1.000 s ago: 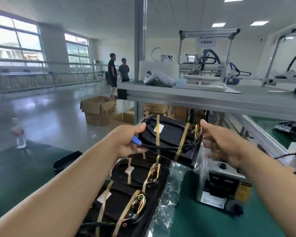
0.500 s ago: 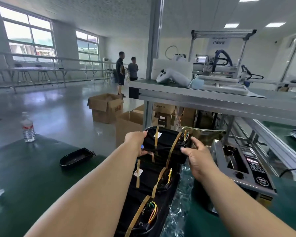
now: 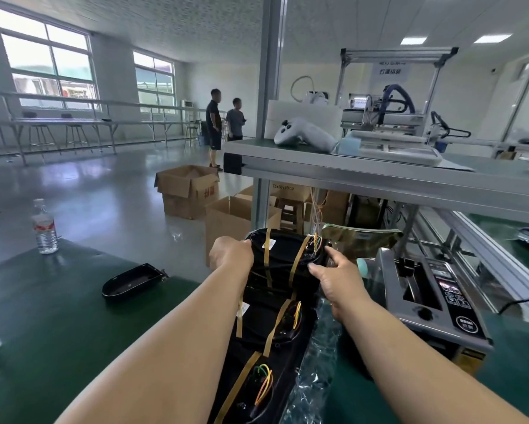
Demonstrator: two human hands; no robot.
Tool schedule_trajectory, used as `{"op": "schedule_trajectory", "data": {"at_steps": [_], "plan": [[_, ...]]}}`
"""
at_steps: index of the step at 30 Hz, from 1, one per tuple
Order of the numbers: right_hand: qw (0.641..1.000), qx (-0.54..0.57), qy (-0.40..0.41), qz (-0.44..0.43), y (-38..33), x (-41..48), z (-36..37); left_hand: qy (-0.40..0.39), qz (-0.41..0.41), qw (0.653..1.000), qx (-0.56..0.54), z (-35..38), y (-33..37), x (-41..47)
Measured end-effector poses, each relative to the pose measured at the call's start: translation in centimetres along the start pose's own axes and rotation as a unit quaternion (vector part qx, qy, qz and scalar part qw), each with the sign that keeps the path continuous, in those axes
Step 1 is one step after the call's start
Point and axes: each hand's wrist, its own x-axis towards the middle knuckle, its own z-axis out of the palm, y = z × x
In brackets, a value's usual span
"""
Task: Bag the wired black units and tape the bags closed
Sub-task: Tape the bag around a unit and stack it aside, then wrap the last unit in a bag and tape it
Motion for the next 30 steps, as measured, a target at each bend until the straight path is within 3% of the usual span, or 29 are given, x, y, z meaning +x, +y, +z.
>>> {"op": "schedule_trajectory", "data": {"at_steps": [5, 11, 14, 22, 25, 28, 30], "plan": [[0.992, -0.122, 0.004, -0.014, -0.5, -1.0, -0.2, 0.008, 0.023, 0.999, 0.033, -0.4, 0.1, -0.7], [0.985, -0.171, -0.010, -0.032, -0.6, -2.4, -1.1, 0.006, 0.086, 0.993, 0.079, -1.7, 0.5, -2.0], [0.984, -0.176, -0.005, -0.038, -1.0, -3.9, -1.7, 0.046, 0.077, 0.993, 0.081, -2.7, 1.6, -3.9], [0.995, -0.083, -0.016, -0.054, -0.9, -10.6, -6.1, 0.007, 0.232, 0.970, 0.065, -3.9, 2.7, -12.8], [0.998, -0.051, 0.001, -0.044, 0.2, -13.8, -9.8, -0.024, 0.304, 0.950, 0.070, -4.4, 2.0, -17.5], [0.999, -0.030, 0.026, -0.029, 2.1, -16.6, -14.7, -0.029, 0.426, 0.901, 0.075, -4.0, -0.1, -23.1], [0.998, -0.016, 0.056, -0.012, 3.5, -18.1, -18.1, -0.099, 0.475, 0.874, 0.033, -2.7, -2.4, -27.2]]}}
